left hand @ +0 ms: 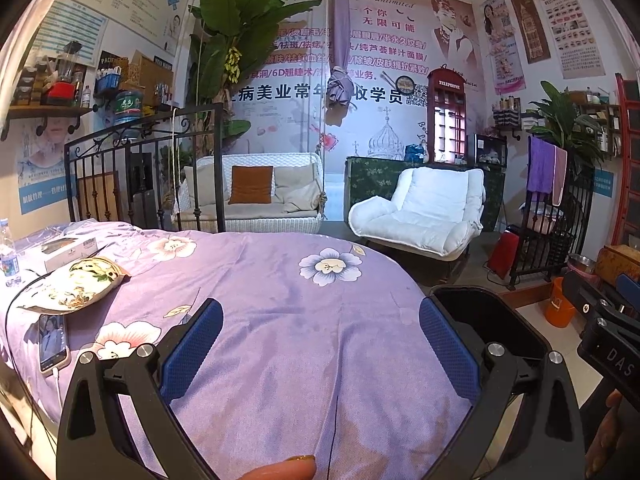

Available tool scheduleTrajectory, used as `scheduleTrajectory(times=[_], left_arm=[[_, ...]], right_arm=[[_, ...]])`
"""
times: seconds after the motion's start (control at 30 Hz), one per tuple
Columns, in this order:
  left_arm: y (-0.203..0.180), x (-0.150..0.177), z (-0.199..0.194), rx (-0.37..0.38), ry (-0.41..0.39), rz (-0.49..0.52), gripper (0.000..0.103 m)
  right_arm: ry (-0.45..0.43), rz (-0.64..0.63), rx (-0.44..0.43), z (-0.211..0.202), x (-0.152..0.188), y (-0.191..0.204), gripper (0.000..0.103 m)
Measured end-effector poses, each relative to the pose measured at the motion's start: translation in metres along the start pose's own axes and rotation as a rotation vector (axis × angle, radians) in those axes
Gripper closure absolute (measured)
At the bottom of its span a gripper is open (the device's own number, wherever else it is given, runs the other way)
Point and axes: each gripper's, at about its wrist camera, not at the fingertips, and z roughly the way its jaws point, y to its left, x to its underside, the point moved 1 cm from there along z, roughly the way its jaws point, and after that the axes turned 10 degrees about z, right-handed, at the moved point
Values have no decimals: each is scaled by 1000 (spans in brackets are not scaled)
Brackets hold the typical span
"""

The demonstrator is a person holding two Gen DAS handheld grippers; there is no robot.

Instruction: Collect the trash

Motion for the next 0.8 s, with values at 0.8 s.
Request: scheduleTrajectory(times=[0.8], left_arm=[[-2,3,3,17,3,7,5]], right_arm=[[4,8,12,0,3,-4,5]])
